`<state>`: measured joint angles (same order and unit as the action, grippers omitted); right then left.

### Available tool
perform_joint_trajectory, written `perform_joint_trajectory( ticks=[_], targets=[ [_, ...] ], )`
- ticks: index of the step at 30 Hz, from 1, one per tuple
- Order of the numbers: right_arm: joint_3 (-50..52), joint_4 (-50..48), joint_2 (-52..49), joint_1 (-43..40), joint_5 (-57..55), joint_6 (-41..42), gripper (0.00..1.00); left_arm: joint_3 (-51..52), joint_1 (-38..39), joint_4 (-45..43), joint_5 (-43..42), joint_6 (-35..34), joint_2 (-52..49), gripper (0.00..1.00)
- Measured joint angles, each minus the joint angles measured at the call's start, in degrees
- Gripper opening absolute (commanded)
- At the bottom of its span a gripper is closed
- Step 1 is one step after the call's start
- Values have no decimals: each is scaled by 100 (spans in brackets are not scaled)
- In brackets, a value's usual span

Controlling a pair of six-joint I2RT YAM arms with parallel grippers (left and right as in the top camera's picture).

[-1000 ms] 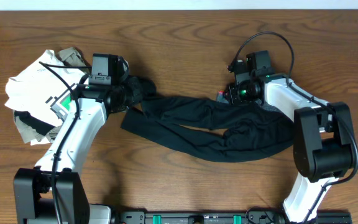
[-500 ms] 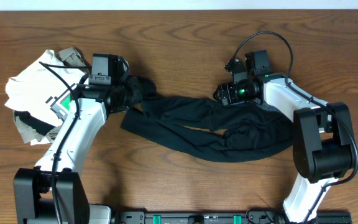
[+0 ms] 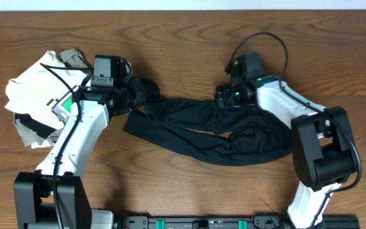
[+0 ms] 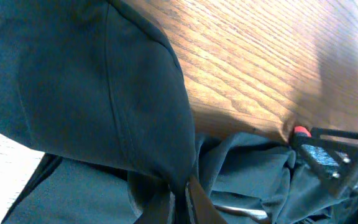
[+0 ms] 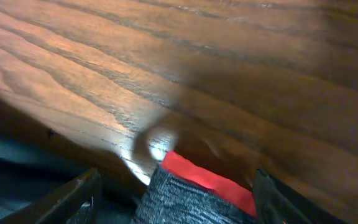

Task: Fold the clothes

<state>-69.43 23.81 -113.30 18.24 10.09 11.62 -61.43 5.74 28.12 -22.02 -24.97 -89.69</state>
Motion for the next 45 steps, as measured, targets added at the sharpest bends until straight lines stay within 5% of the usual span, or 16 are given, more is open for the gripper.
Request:
perform_joint_trajectory(
  ticks=[11, 21, 34, 45],
  targets=[
    [-4, 332, 4, 291, -1093, 649, 1, 0, 0, 15, 0, 0, 0, 7],
    [-151, 721, 7, 87, -1469, 732, 1, 0, 0, -138, 0, 0, 0, 10],
    [-1097, 1910, 455, -2365, -2492, 741, 1, 0, 0, -535, 385, 48, 0, 17],
    [-1097, 1952, 459, -3121, -2763, 977, 1, 13, 0, -734, 444, 68, 0, 17]
  ],
)
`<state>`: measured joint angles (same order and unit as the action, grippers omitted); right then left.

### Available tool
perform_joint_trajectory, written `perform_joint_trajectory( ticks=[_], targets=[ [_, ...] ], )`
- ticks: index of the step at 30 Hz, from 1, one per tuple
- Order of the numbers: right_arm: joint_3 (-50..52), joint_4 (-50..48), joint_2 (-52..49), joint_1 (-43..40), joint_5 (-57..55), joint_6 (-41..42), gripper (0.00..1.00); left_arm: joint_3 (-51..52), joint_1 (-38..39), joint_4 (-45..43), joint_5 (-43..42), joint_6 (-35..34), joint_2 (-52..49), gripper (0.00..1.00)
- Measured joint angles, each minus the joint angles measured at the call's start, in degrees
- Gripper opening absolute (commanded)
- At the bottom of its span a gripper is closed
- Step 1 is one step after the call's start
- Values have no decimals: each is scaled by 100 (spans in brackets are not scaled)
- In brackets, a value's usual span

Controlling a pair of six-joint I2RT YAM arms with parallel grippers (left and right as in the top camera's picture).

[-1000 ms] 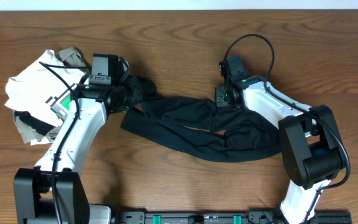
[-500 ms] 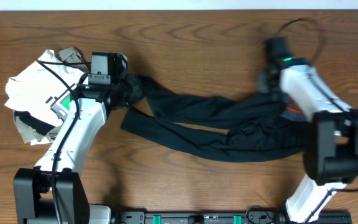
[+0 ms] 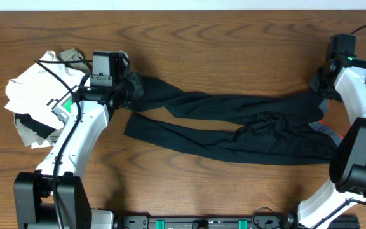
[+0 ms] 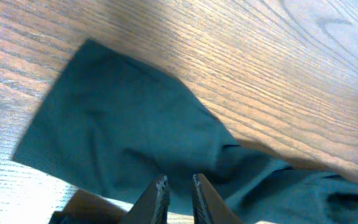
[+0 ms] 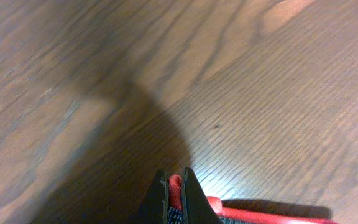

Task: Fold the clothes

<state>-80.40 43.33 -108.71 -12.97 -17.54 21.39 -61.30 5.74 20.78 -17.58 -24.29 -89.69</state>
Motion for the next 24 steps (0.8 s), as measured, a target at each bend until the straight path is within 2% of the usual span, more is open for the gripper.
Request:
perform_joint_trajectory(
  ticks=[5, 11, 13, 15, 17, 20, 24],
  targets=[
    [0, -271, 0, -275, -203, 131, 1, 157, 0, 15, 0, 22, -9, 17],
    [0, -1108, 0, -481, -310, 219, 3, 181, 7, -48, 177, 57, -175, 17],
    [0, -1362, 0, -492, -328, 258, 22, 184, 20, -155, 282, 101, -280, 17],
    [0, -1534, 0, -492, -326, 262, 35, 184, 48, -286, 323, 168, -376, 17],
    [0, -1604, 0, -492, -293, 192, 44, 184, 111, -463, 365, 223, -492, 17],
    [-2, -1377, 0, -492, -219, 26, 47, 184, 223, -785, 411, 352, -686, 17],
    [0, -409, 9, -492, -2, -61, 46, 184, 297, -1058, 452, 535, -907, 45]
  ],
)
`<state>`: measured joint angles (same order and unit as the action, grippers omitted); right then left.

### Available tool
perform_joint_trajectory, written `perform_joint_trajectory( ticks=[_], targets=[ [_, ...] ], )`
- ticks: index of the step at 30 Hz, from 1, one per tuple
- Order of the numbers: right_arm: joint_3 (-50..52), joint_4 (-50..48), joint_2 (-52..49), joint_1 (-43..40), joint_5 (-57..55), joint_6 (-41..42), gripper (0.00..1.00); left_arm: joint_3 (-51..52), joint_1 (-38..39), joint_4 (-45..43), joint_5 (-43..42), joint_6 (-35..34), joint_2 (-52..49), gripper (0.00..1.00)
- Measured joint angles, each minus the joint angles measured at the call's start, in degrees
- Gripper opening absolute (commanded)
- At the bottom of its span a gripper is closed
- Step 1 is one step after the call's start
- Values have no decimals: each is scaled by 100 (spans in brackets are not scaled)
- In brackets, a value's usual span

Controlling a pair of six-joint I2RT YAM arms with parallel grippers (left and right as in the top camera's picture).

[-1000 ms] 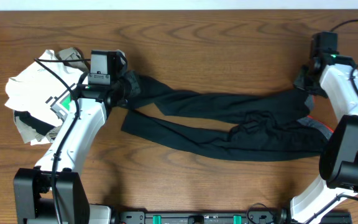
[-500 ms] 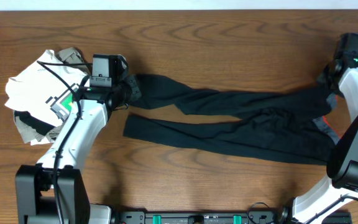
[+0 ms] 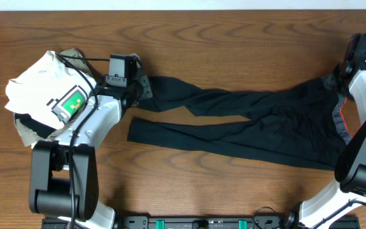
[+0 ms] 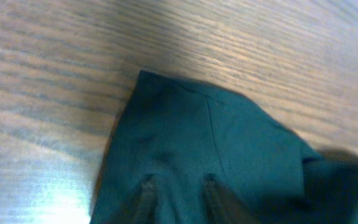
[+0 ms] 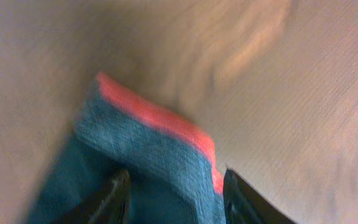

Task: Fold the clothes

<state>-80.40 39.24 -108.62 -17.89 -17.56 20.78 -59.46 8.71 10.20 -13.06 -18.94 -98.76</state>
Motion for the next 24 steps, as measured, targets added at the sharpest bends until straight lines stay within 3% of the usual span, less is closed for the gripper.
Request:
perform_joint_trajectory(
  ticks=[5, 8, 15, 16, 18, 21, 22, 24],
  targets=[
    [17, 1593, 103, -4, 811, -96, 47, 0, -2, -195, 262, 55, -269, 55],
    [57, 2225, 146, 2, 1272, -247, 48, 0, -2, -398, 334, 83, -505, 56],
    [629, 2312, 184, 28, 1655, -393, 49, -17, -2, -870, 428, 98, -1097, 57],
    [758, 2229, 184, 28, 1674, -404, 49, -17, -2, -901, 444, 114, -1126, 55],
    [999, 2026, 184, 28, 1694, -413, 49, -26, -2, -942, 450, 85, -1152, 41],
    [1414, 1661, 184, 28, 1718, -439, 49, -31, -7, -957, 494, 125, -1213, 11],
    [1513, 1554, 184, 26, 1718, -444, 49, -39, -9, -944, 501, 136, -1228, 6],
    [1781, 1327, 186, 15, 1729, -442, 49, -57, -13, -920, 509, 205, -1259, 6]
  ],
)
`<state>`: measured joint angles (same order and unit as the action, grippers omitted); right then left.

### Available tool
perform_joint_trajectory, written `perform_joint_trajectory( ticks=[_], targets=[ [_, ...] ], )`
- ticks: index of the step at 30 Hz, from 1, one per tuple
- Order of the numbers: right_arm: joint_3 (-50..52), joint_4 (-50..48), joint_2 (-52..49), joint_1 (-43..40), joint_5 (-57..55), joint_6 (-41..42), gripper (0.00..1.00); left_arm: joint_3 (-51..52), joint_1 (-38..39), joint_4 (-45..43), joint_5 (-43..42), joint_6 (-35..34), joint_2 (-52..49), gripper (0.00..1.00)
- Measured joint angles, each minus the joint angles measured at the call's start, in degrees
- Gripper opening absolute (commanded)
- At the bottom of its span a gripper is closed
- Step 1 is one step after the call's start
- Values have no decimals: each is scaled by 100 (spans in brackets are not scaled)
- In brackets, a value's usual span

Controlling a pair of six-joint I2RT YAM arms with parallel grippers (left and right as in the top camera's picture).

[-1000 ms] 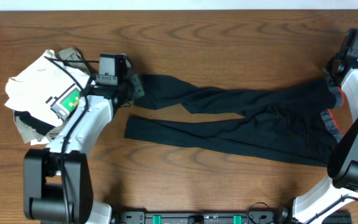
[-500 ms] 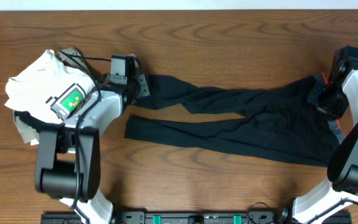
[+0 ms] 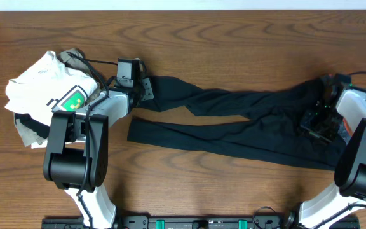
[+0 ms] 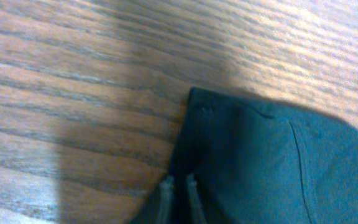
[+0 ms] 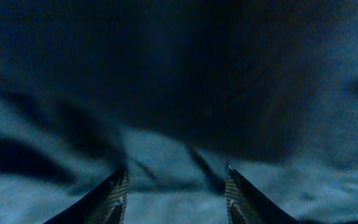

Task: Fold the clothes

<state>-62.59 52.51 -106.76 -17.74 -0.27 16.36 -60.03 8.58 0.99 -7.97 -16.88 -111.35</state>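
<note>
Black pants (image 3: 234, 121) lie stretched across the table, legs to the left and waist to the right. My left gripper (image 3: 146, 87) is at the end of the upper leg. In the left wrist view its fingers (image 4: 178, 186) stand close together on the edge of the dark hem (image 4: 260, 155). My right gripper (image 3: 315, 121) hangs low over the waist part. In the right wrist view it is open (image 5: 174, 186), its fingers wide apart with only dark cloth (image 5: 179, 93) under them.
A pile of other clothes (image 3: 37, 89), white, black and tan, lies at the left behind my left arm. The wooden table (image 3: 202, 38) runs on past both ends of the pants.
My right gripper was at the waistband's far right top corner; it is now lower and further in, open over the waist cloth. The left gripper's fingers stand closer together at the hem.
The pants were bunched in the middle, my left gripper on a leg end and my right on the red-edged waistband. Then the right gripper was far right and the pants were stretched out. Then they lay flatter. Now the right gripper is open over the waist.
</note>
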Motion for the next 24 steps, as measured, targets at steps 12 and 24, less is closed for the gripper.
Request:
perform_joint_trajectory(
  ticks=[12, 24],
  targets=[
    [498, -540, 376, -619, -57, 173, 50, -17, -94, -205, -74, 22, -68, 6],
    [503, -527, 378, -1200, -46, 210, 50, -24, -678, -260, -44, -542, -96, 6]
  ],
)
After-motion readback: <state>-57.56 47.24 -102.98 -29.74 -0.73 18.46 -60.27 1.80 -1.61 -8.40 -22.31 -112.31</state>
